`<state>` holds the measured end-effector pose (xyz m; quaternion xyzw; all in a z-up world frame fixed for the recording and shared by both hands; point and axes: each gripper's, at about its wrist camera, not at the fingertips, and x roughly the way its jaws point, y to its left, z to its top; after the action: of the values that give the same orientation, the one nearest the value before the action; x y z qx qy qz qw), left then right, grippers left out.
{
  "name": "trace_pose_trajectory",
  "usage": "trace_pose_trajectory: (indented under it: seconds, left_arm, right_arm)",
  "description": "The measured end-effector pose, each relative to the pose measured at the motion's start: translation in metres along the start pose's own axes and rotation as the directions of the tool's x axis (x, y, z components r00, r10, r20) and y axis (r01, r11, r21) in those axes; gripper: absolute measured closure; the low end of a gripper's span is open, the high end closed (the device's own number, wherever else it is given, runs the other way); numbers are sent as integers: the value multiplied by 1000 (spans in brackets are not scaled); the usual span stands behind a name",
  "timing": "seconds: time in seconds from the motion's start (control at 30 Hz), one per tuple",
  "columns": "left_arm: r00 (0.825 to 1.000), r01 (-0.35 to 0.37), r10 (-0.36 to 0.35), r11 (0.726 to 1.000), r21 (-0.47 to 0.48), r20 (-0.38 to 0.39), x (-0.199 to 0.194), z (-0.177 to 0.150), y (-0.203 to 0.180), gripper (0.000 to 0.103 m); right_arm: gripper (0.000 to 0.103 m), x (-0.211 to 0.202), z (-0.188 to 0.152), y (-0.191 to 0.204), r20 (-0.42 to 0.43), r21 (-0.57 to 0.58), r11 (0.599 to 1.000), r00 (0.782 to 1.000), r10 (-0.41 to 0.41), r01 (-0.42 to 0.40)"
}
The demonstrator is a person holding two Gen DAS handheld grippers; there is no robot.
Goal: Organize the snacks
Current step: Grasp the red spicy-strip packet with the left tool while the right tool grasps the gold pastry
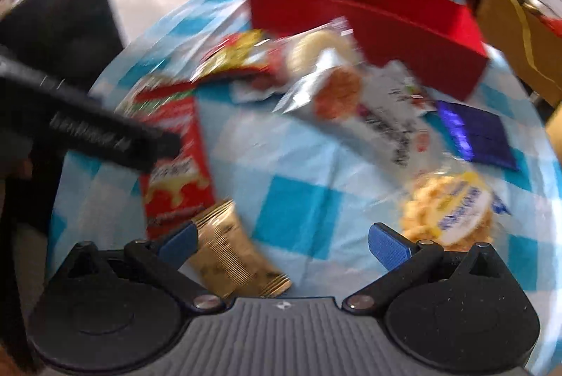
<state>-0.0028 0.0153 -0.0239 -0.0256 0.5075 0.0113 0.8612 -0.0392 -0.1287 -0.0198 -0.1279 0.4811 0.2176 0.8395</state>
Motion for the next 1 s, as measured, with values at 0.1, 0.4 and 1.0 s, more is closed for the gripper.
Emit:
trace_pose_trajectory:
  seconds: [0.1,0.4,1.0]
  left_arm:
    - [1000,4,-4,1000,-5,-9,1,-1,3,0]
    - [999,25,-27,998,-54,-43,6,1,13,0]
    - [986,6,-37,982,-186,-162,27,7,4,0]
  right_arm:
    - [4,10,-3,18,-46,-132,991,998,34,-39]
    - [3,37,-1,35,-156,-272,956,985,69,-110]
    - [67,6,-2,-7,-74,-161,978,990,123,-134]
